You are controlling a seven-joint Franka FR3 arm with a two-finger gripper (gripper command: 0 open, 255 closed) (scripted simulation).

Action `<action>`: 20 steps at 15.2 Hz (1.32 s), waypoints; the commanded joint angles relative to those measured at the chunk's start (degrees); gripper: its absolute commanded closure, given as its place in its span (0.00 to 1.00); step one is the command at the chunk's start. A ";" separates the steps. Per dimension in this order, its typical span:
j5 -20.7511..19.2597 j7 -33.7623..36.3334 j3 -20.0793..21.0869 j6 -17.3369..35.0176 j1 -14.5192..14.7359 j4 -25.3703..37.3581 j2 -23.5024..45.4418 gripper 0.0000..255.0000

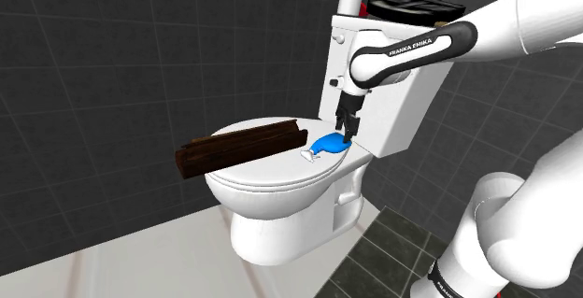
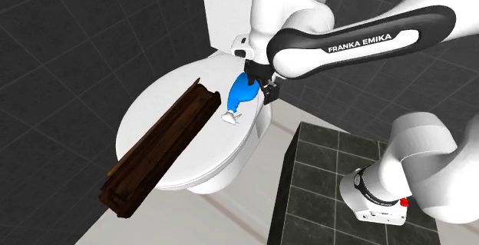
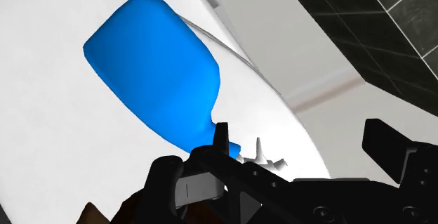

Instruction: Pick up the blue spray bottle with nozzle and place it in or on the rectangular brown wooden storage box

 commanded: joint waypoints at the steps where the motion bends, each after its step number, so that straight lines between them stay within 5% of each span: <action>1: 1.21 -6.77 -1.72 2.56 1.36 2.87 5.24 0.00; 8: 8.45 -28.40 -3.24 9.57 2.82 12.39 21.90 0.00; 20: 11.16 -30.30 -2.66 14.88 2.06 10.71 26.00 0.00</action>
